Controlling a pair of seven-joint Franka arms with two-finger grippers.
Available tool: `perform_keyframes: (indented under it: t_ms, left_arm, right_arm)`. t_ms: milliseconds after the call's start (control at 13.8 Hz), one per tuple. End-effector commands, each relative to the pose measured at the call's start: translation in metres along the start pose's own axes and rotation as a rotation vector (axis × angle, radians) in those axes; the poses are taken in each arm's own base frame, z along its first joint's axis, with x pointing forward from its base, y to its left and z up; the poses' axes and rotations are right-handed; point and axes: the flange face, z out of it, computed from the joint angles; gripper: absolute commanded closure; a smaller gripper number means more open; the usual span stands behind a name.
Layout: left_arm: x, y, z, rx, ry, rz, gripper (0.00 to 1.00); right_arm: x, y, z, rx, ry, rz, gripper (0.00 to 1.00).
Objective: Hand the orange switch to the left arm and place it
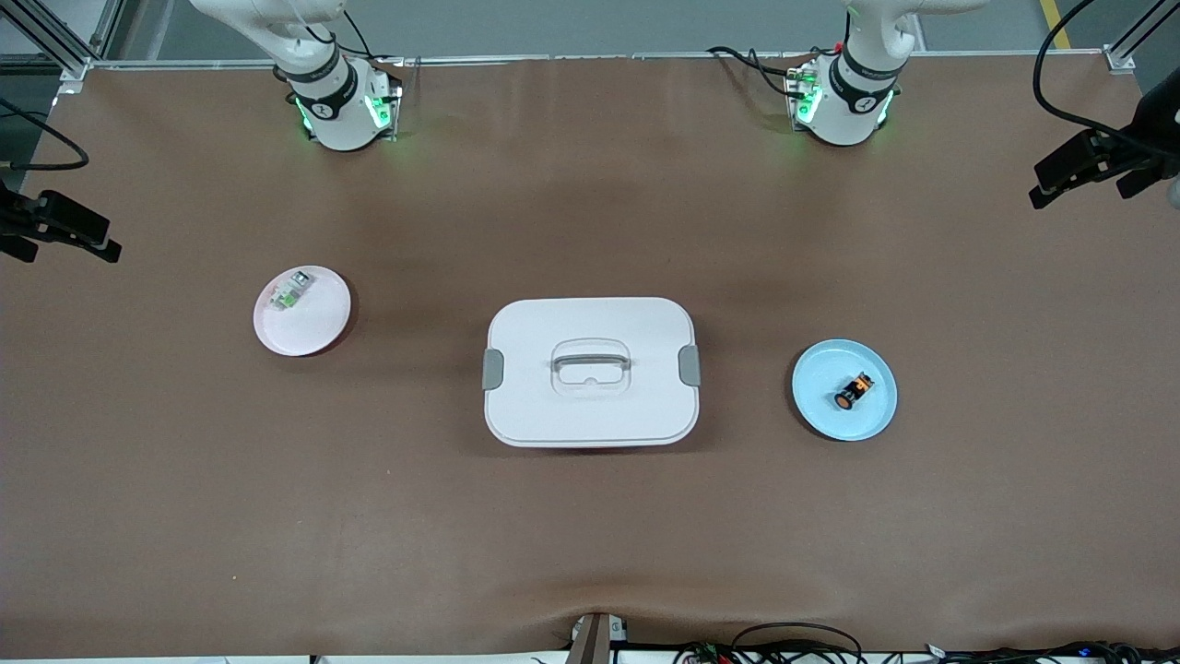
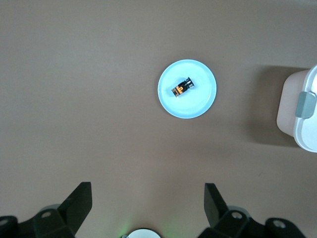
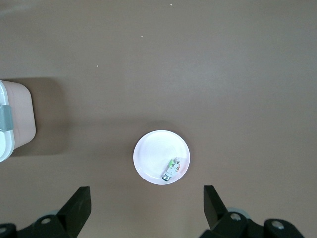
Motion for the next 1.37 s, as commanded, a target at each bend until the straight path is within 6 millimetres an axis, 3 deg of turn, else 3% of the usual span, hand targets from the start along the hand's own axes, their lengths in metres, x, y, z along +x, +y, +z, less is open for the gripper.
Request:
perform_keyframes:
  t_ms: [0,795,1301]
  left_arm:
    - [-0.016,0.004,-0.002,-0.014,-0.006,0.026,0.00]
    - [-0.008,0.024,0.009,-0.001,-0.001,0.120,0.00]
    - [0.000,0.024,0.014,0.004,-0.011,0.131,0.00]
  right_arm:
    - [-0.009,0.004,-0.003,-0.014,0.009,0.000,0.00]
    - [-0.009,0.002,-0.004,-0.014,0.015,-0.004,0.00]
    - [-0.009,0.004,-0.004,-0.014,0.013,0.000,0.00]
